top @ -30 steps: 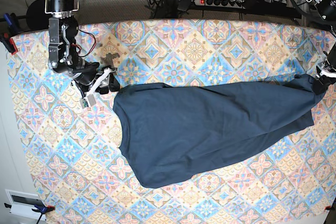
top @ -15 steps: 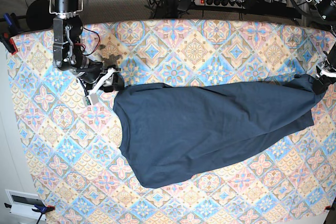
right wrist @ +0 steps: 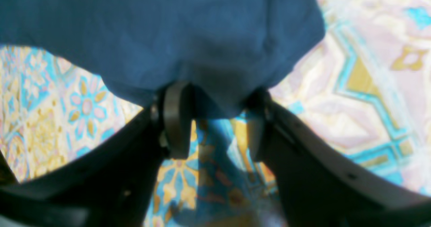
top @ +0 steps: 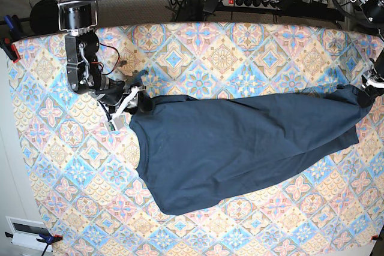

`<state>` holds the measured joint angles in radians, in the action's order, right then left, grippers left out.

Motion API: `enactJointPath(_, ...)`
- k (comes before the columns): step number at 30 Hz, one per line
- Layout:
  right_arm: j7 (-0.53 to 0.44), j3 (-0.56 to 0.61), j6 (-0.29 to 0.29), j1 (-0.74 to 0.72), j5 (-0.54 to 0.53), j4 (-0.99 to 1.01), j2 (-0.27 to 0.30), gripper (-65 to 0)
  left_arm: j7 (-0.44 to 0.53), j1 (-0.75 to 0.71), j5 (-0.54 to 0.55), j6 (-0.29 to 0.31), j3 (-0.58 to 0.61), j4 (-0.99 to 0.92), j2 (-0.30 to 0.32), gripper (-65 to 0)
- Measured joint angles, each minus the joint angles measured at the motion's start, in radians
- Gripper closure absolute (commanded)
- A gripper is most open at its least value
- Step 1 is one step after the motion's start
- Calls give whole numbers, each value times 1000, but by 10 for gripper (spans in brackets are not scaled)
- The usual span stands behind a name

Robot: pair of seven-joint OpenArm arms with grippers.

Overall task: Layout the t-shirt on the table in an organized manner, then fold the t-shirt properly
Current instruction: 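Lift the shirt between both grippers and stretch it taut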

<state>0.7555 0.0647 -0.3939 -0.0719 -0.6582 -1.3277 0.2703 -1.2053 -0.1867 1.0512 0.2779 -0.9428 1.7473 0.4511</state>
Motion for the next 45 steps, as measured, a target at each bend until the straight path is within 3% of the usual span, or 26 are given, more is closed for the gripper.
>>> enactJointPath(3,7,-1,4,3,-1,0,-2,-44,0,1,1,0,0,0,0,-16)
enactJointPath(4,12,-4,-18,6,2,0,-1,0,0,1,0,0,0,0,0,-16)
enactJointPath(7,50,-26,-93,14,-32,-4,0,-1,0,6,0,0,0,0,0,-16)
enactJointPath(10,66,-106,-107,33,-105,-93,0,0,1,12,3,0,0,0,0,-17)
enactJointPath(15,148,-305,-102,6,-156,-209,89,0,-1,26,-3,0,45,0,2,-16)
enactJointPath(20,241,-421,-117,3,-167,-227,163,0,-4,70,1,3,58,0,3,-17)
enactJointPath(25,227,-425,-119,-174,-192,-204,193,0,2,136,-12,7,59,-42,-2,-18)
enactJointPath(28,228,-343,-126,-246,-203,-106,232,0,2,162,-78,3,87,-60,-1,-18)
enactJointPath(33,208,-162,-109,-307,-152,51,225,0,117,165,-149,4,244,-61,-10,-18)
enactJointPath(38,62,-82,-116,-311,58,137,219,-12,235,169,-320,4,358,-87,-70,-17)
enactJointPath(42,14,-91,-101,-307,237,158,158,-118,290,252,-409,0,394,-243,-114,-15)
enactJointPath(45,17,-78,-123,-307,262,137,116,-202,301,285,-416,-1,394,-313,-114,-15)
